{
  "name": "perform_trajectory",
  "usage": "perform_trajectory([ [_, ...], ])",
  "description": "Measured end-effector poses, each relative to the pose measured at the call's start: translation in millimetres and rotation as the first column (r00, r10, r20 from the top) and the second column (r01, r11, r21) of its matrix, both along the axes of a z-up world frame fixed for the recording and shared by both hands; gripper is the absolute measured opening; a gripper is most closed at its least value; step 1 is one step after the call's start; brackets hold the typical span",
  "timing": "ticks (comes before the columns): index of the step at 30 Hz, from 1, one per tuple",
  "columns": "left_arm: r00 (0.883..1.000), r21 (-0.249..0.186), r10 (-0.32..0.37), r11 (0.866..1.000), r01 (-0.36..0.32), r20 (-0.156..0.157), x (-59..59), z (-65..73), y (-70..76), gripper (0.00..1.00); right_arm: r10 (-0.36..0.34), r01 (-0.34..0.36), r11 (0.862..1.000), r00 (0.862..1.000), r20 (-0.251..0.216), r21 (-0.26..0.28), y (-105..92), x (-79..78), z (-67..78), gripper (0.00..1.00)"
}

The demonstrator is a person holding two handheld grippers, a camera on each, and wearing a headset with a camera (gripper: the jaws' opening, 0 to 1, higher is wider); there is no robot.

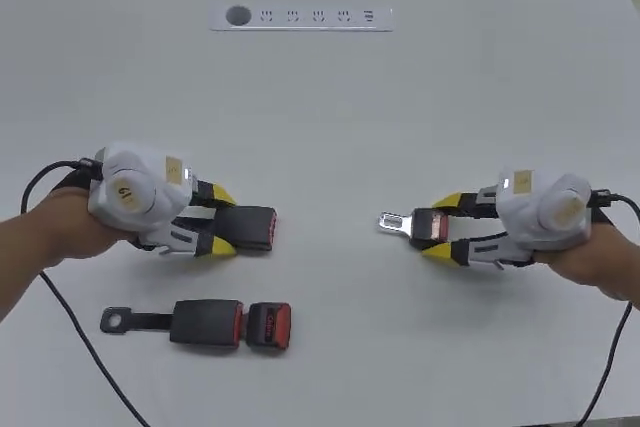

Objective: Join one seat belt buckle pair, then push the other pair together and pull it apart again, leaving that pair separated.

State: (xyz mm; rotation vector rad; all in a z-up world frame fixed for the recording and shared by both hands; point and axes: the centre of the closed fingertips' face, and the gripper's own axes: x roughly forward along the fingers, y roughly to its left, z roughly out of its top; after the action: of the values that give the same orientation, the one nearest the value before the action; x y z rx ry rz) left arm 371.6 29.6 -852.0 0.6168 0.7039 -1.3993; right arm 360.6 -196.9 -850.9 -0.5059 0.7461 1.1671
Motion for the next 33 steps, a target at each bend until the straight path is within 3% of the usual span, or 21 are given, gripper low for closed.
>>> perform_trajectory([
  [3,1.000,-0.004,0.017,1.000,-0.017,0.001,0.6,0.3,0.0,0.34,0.007,-0.007,1.000,1.000,0.015,0.019,1.5,-1.8,1.8,0.36],
  [7,0.999,-0.013,0.038,0.999,-0.038,-0.008,1.9,1.1,-0.4,0.34,-0.041,0.042,0.992,0.999,-0.008,0.119,3.5,-3.2,5.6,0.35],
  [24,0.999,0.016,0.020,1.000,-0.020,-0.026,1.5,4.5,-1.0,0.34,-0.010,0.009,0.986,1.000,0.005,0.168,5.9,-6.2,7.4,0.35],
  [33,0.999,0.023,0.023,0.999,-0.023,-0.027,0.9,5.1,0.1,0.34,0.018,-0.020,0.986,1.000,0.012,0.166,23.5,-1.7,6.0,0.35],
])
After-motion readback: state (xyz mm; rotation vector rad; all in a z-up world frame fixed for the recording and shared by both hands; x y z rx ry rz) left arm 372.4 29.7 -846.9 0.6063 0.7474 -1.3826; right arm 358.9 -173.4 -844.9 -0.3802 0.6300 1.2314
